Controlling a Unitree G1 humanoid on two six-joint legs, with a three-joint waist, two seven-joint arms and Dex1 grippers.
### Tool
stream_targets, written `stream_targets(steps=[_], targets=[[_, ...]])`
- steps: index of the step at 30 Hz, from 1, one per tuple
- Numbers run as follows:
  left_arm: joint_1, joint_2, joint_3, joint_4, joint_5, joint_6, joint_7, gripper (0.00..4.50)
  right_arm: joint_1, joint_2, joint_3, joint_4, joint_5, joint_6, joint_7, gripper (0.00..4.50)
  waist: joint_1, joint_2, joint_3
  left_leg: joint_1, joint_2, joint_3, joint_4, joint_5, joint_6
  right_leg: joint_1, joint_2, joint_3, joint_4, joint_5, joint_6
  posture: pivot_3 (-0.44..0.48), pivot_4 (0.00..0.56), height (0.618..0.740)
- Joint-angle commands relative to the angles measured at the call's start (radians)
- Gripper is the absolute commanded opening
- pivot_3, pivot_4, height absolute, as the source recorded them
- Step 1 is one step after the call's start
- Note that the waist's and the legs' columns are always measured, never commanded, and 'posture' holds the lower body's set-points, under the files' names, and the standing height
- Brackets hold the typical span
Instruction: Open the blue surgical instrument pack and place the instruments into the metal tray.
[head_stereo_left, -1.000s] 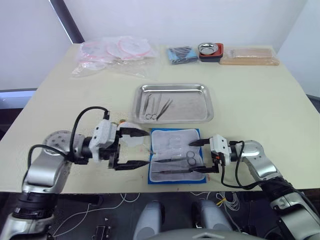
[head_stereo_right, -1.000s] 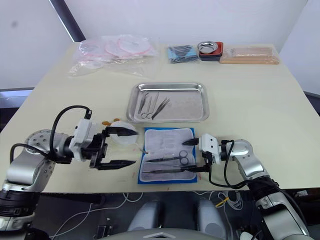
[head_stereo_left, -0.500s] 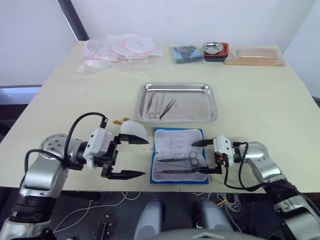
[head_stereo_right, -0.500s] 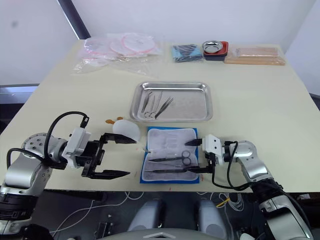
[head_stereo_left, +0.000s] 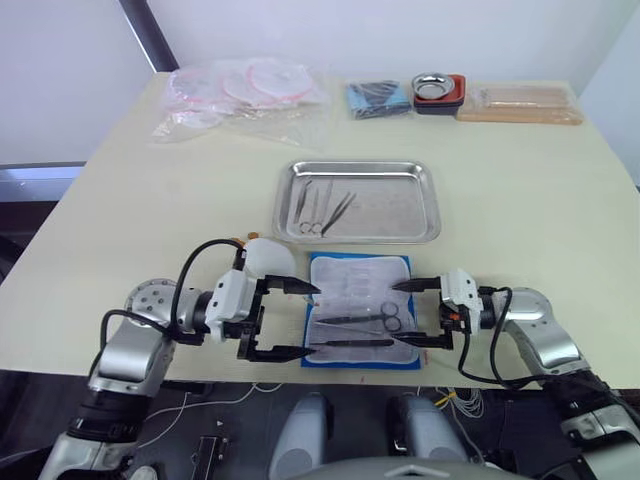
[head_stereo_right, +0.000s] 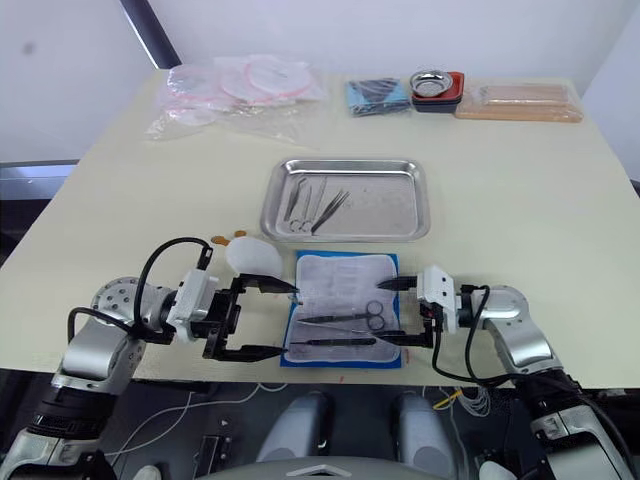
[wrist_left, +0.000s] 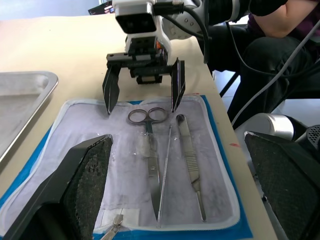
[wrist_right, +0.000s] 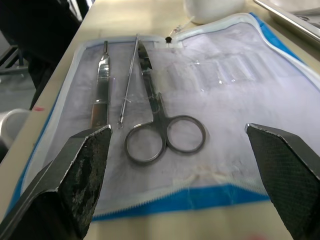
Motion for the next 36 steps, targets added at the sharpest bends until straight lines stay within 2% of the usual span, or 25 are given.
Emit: stream_targets(steps=[1, 7, 15, 23, 36], targets=[[-0.008, -0.014, -0.017, 0.013, 0.009, -0.045, -0.01, 4.49, 0.009, -0.033, -0.057, -0.116, 0.069, 0.049, 0.005, 4.5, -0.002, 0.0, 0.001, 0.0, -0.001, 0.0, 0.0, 0.0, 0.0, 0.0, 0.0, 0.0, 0.0, 0.0, 0.0, 0.0, 0.15, 0.74], [-0.014, -0.075, -0.053, 0.064, 0.039, -0.106, 0.009, 4.49, 0.014, -0.077, -0.114, -0.232, 0.144, 0.115, -0.002, 4.5, -0.002, 0.0, 0.001, -0.001, -0.002, -0.001, 0.0, 0.0, 0.0, -0.001, 0.0, 0.0, 0.0, 0.0, 0.0, 0.0, 0.15, 0.74], [-0.003, -0.112, -0.118, 0.134, 0.105, -0.16, 0.026, 4.49, 0.032, -0.158, -0.165, -0.395, 0.229, 0.228, -0.01, 4.5, -0.001, 0.0, 0.002, -0.001, -0.002, -0.001, 0.001, 0.0, 0.0, 0.0, 0.0, -0.001, 0.001, 0.0, 0.0, 0.0, 0.15, 0.74], [-0.019, -0.175, -0.171, 0.279, 0.183, -0.241, 0.068, 4.49, 0.032, -0.195, -0.191, -0.504, 0.284, 0.309, -0.039, 4.5, 0.0, 0.0, 0.002, -0.001, -0.003, -0.001, 0.003, 0.0, 0.0, 0.0, 0.001, -0.001, 0.002, 0.0, 0.0, 0.0, 0.15, 0.74], [-0.059, -0.197, -0.17, 0.362, 0.185, -0.259, 0.091, 4.49, 0.052, -0.227, -0.222, -0.535, 0.307, 0.343, -0.049, 4.5, 0.003, 0.003, 0.0, 0.0, -0.003, -0.001, 0.014, 0.0, 0.001, 0.005, 0.001, 0.0, 0.003, 0.005, 0.009, 0.0, 0.15, 0.74]])
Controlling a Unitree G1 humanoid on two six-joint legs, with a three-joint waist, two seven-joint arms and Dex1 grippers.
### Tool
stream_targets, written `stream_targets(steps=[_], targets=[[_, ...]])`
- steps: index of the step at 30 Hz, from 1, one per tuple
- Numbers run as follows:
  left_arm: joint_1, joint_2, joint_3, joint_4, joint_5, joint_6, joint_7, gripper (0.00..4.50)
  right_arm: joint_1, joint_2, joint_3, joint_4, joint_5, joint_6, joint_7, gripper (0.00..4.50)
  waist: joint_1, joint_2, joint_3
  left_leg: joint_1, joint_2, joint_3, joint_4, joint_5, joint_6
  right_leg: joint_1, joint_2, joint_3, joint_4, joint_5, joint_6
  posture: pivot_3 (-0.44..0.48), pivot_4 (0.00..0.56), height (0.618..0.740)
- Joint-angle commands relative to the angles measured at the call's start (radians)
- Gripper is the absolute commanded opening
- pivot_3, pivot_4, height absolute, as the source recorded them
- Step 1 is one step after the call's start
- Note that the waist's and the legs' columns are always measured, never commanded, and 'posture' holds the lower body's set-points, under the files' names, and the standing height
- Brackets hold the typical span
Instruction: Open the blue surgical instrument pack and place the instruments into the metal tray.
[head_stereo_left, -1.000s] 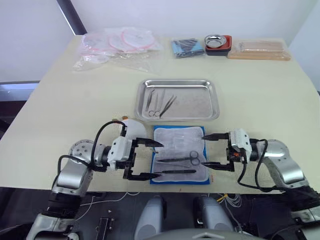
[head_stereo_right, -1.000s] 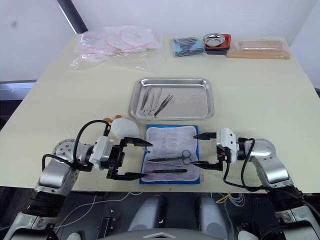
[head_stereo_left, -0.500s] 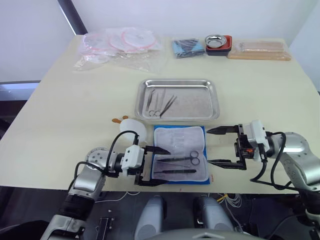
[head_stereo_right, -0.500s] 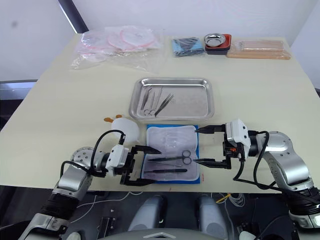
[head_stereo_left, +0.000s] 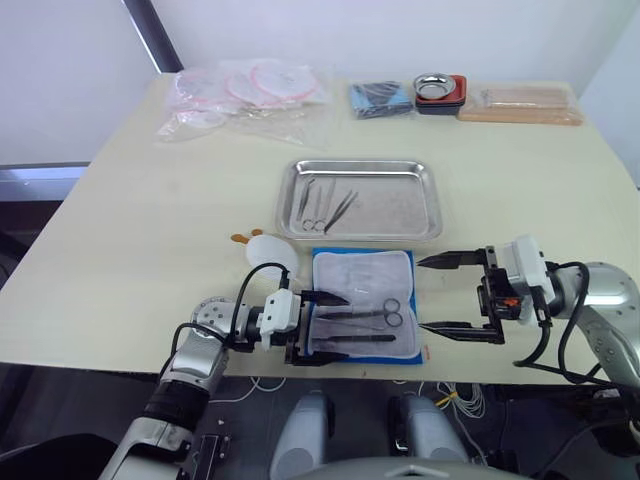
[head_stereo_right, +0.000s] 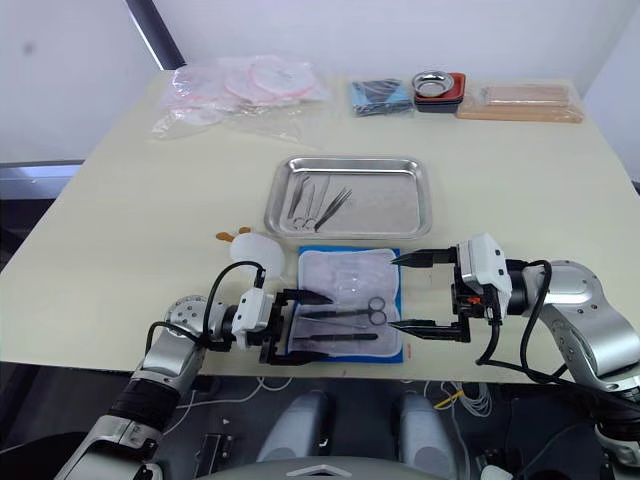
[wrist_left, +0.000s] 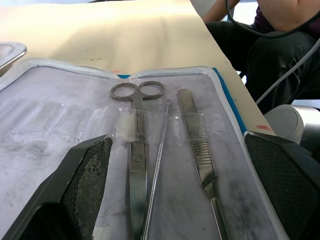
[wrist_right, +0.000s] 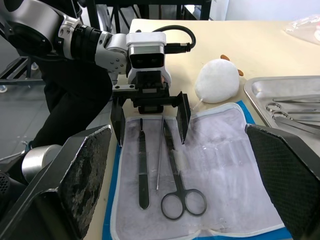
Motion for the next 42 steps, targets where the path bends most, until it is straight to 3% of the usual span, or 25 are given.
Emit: stream_targets(steps=[1, 9, 15, 21, 27, 42], targets=[[0.008, 0.0, -0.005, 0.036, 0.026, -0.003, 0.025, 4.49, -0.002, -0.008, -0.028, -0.037, 0.021, -0.004, 0.001, 4.5, 0.0, 0.0, 0.0, 0.0, 0.0, 0.0, 0.0, 0.0, 0.0, 0.0, 0.0, 0.0, 0.0, 0.0, 0.0, 0.0, 0.15, 0.74], [0.017, -0.017, 0.012, 0.009, -0.023, 0.04, 0.042, 4.49, 0.008, -0.006, -0.025, -0.027, 0.015, -0.012, 0.009, 4.5, 0.002, 0.0, 0.0, 0.0, 0.0, 0.0, 0.001, 0.0, 0.0, 0.0, 0.0, 0.0, 0.0, 0.002, 0.0, 0.0, 0.15, 0.74], [0.019, 0.013, -0.018, 0.025, 0.056, 0.028, 0.06, 4.49, 0.003, -0.011, -0.029, -0.019, 0.014, -0.014, 0.016, 4.5, 0.001, 0.0, 0.0, 0.0, 0.0, 0.0, 0.001, 0.0, 0.0, 0.0, 0.0, 0.0, 0.0, 0.002, -0.001, 0.0, 0.15, 0.74], [0.016, 0.029, -0.064, 0.057, 0.134, 0.054, 0.101, 4.49, 0.005, -0.029, -0.038, -0.002, -0.013, -0.023, 0.016, 4.5, 0.001, 0.01, -0.006, 0.001, 0.0, 0.001, 0.001, 0.0, 0.0, 0.001, 0.001, 0.001, 0.0, 0.001, 0.0, 0.0, 0.15, 0.74], [0.036, 0.015, -0.085, 0.029, 0.133, 0.148, 0.14, 4.49, 0.014, -0.036, -0.027, -0.007, -0.036, -0.015, 0.005, 4.5, 0.0, 0.018, -0.011, 0.01, 0.0, 0.001, 0.001, 0.0, 0.0, 0.01, 0.001, 0.002, 0.0, 0.001, 0.002, 0.0, 0.15, 0.74], [0.063, 0.048, -0.115, -0.001, 0.141, 0.197, 0.147, 4.49, -0.036, 0.023, 0.149, 0.017, -0.24, 0.004, -0.128, 4.5, -0.004, 0.016, -0.013, 0.015, 0.001, 0.002, 0.0, -0.001, 0.002, 0.015, -0.002, 0.002, -0.003, -0.002, -0.002, 0.0, 0.15, 0.74]])
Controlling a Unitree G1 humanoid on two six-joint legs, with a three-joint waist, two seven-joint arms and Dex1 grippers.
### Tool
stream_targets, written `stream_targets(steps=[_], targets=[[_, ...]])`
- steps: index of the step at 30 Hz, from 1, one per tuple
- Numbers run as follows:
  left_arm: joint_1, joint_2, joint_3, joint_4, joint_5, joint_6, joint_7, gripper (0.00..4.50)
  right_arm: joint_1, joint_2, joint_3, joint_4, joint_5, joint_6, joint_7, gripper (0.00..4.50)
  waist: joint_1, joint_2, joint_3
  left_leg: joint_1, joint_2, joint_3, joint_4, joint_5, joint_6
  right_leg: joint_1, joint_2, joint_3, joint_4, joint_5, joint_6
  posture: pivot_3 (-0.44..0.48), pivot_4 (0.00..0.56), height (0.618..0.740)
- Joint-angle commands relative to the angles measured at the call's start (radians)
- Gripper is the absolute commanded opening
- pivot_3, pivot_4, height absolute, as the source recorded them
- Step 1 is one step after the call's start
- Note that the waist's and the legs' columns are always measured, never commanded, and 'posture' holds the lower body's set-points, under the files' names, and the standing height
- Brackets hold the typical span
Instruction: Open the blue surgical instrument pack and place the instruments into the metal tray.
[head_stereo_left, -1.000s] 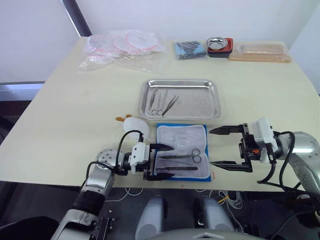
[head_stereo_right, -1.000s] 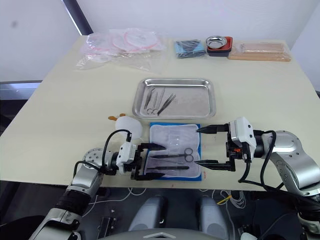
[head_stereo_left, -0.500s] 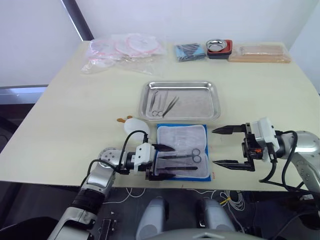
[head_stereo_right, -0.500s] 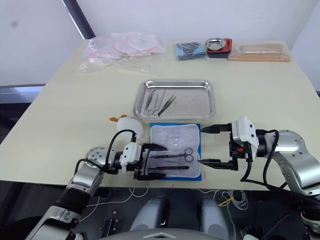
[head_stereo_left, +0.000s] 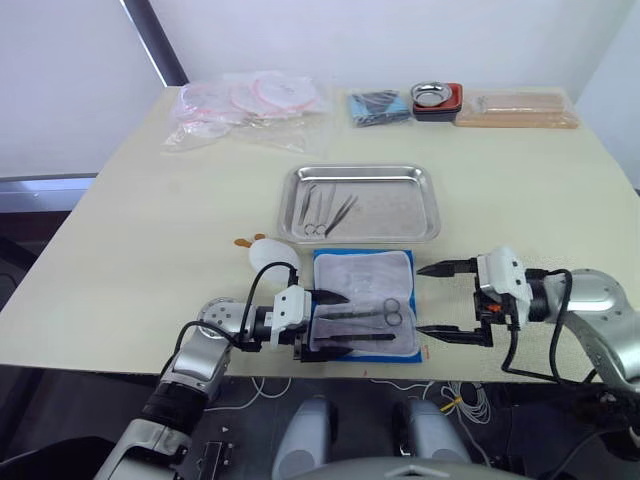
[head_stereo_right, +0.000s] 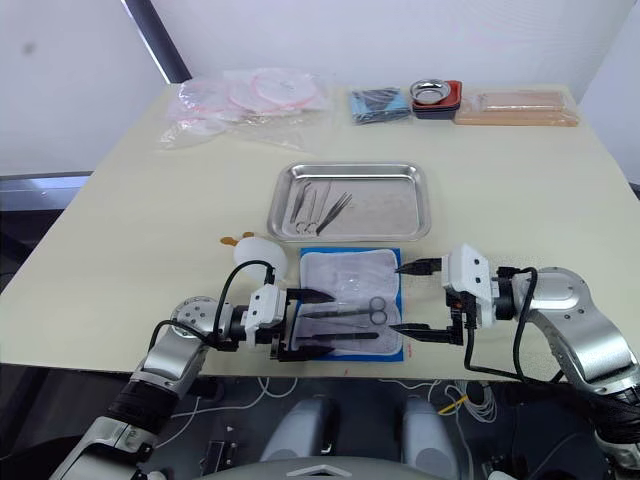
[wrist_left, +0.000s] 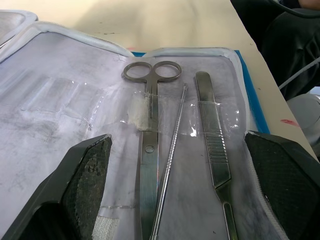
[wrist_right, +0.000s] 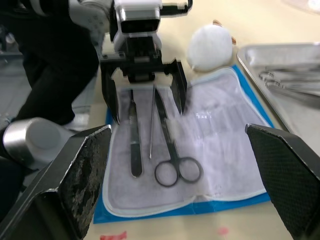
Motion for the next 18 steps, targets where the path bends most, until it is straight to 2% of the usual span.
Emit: stream_targets(steps=[1, 9, 18], targets=[[0.04, 0.016, -0.06, 0.06, 0.075, 0.065, 0.01, 4.49, -0.035, 0.038, 0.047, 0.01, -0.059, -0.017, -0.048, 4.5, -0.001, 0.0, 0.0, 0.0, 0.0, 0.0, 0.0, 0.0, 0.0, 0.0, 0.0, 0.0, 0.0, 0.0, 0.0, 0.0, 0.15, 0.74], [0.047, 0.016, -0.075, 0.044, 0.079, 0.075, 0.014, 4.49, -0.128, 0.114, 0.204, 0.105, -0.223, 0.014, -0.102, 4.5, 0.0, -0.001, -0.001, 0.0, 0.0, 0.0, 0.0, 0.0, 0.0, 0.0, 0.0, 0.0, 0.0, 0.0, 0.0, 0.0, 0.15, 0.74], [0.057, 0.029, -0.07, 0.025, 0.067, 0.096, 0.019, 4.49, -0.216, 0.172, 0.293, 0.202, -0.312, 0.094, -0.117, 4.5, -0.001, -0.001, -0.001, -0.001, 0.0, -0.001, 0.0, 0.0, 0.0, -0.001, -0.001, 0.0, -0.001, 0.0, 0.0, 0.0, 0.15, 0.74]])
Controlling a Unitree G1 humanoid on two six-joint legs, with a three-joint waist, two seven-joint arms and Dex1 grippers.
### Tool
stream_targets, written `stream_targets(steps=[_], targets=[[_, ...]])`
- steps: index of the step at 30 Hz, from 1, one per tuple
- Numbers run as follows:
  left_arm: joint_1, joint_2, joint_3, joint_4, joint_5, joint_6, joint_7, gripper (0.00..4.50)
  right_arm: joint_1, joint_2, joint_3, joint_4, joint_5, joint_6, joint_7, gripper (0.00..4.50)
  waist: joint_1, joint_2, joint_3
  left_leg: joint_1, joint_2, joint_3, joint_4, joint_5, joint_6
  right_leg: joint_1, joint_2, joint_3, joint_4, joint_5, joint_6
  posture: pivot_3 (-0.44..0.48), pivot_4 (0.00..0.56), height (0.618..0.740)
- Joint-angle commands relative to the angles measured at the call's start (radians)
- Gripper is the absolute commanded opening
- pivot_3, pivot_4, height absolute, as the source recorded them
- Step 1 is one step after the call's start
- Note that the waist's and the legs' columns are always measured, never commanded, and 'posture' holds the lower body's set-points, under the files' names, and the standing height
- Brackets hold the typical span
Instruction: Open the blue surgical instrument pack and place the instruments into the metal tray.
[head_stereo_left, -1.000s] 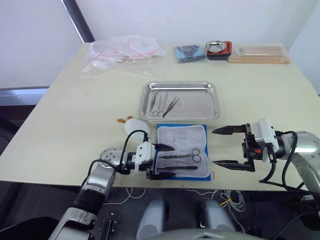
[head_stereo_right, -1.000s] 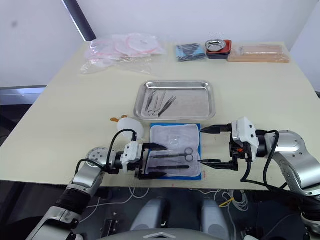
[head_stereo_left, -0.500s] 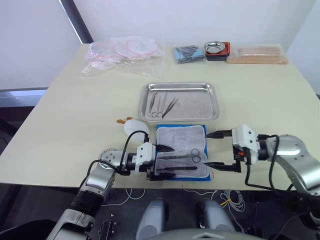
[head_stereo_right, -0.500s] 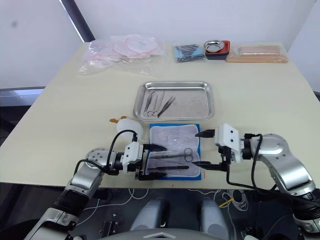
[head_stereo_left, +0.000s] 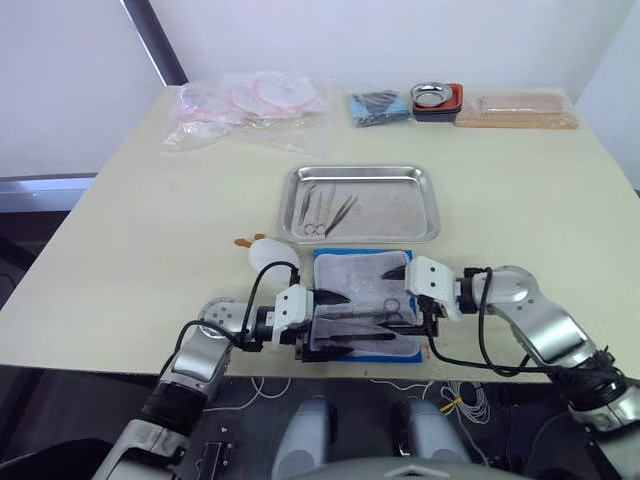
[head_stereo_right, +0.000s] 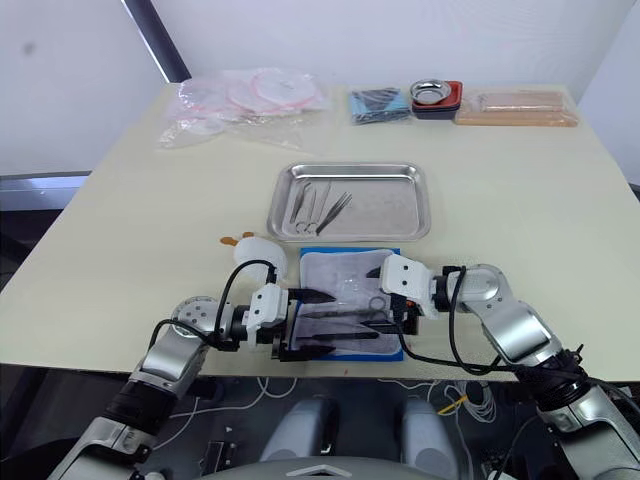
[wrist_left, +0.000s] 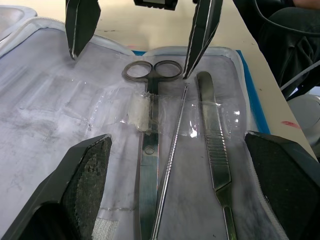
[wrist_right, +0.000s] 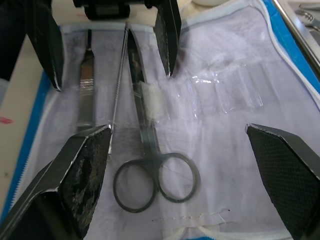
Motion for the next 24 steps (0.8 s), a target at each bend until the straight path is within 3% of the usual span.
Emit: stream_targets(steps=[1, 6, 9, 10, 12, 17, 24], targets=[[0.05, 0.022, -0.059, 0.06, 0.066, 0.064, -0.002, 4.49, -0.048, 0.024, 0.035, 0.037, -0.039, 0.056, -0.011, 4.5, -0.001, 0.0, 0.0, 0.0, 0.0, 0.0, 0.0, 0.0, 0.0, 0.0, 0.0, 0.0, 0.0, 0.0, 0.0, 0.0, 0.15, 0.74], [0.054, 0.025, -0.059, 0.053, 0.066, 0.067, 0.001, 4.49, -0.07, 0.009, 0.082, 0.062, -0.102, 0.08, -0.003, 4.5, -0.002, -0.001, -0.001, 0.001, 0.0, -0.001, -0.001, 0.0, 0.0, 0.0, 0.0, 0.0, 0.0, 0.0, 0.0, 0.0, 0.15, 0.74], [0.054, 0.025, -0.059, 0.055, 0.067, 0.066, 0.004, 4.5, -0.068, -0.001, 0.096, 0.057, -0.101, 0.081, 0.022, 3.73, -0.002, -0.001, -0.002, 0.001, 0.0, -0.001, 0.0, 0.0, 0.0, 0.0, 0.0, 0.0, 0.0, 0.0, 0.0, 0.0, 0.15, 0.74], [0.053, 0.024, -0.059, 0.057, 0.067, 0.066, 0.005, 4.5, -0.067, -0.001, 0.096, 0.053, -0.099, 0.084, 0.026, 3.44, -0.002, -0.002, -0.002, 0.001, 0.0, -0.001, -0.001, 0.0, 0.0, 0.0, 0.0, 0.0, 0.0, 0.0, 0.0, 0.0, 0.15, 0.74], [0.052, 0.023, -0.058, 0.06, 0.068, 0.066, 0.008, 4.5, -0.066, -0.002, 0.097, 0.048, -0.098, 0.082, 0.031, 2.28, -0.002, -0.002, -0.002, 0.001, 0.001, -0.002, -0.001, 0.0, 0.0, 0.0, 0.0, 0.0, 0.0, 0.0, 0.0, 0.0, 0.15, 0.74], [0.054, 0.024, -0.058, 0.064, 0.069, 0.066, 0.011, 4.5, -0.063, -0.008, 0.095, 0.046, -0.098, 0.075, 0.043, 0.12, -0.003, -0.002, -0.003, 0.001, 0.001, -0.002, -0.001, 0.0, 0.0, 0.0, 0.0, 0.001, 0.0, 0.0, 0.0, 0.0, 0.15, 0.74], [0.055, 0.025, -0.057, 0.073, 0.07, 0.063, 0.01, 4.5, -0.063, -0.009, 0.09, 0.03, -0.091, 0.054, 0.051, 0.04, -0.003, -0.003, -0.003, 0.001, 0.001, -0.003, -0.001, 0.0, 0.0, 0.0, -0.001, 0.001, 0.0, 0.0, 0.0, 0.0, 0.15, 0.74]])
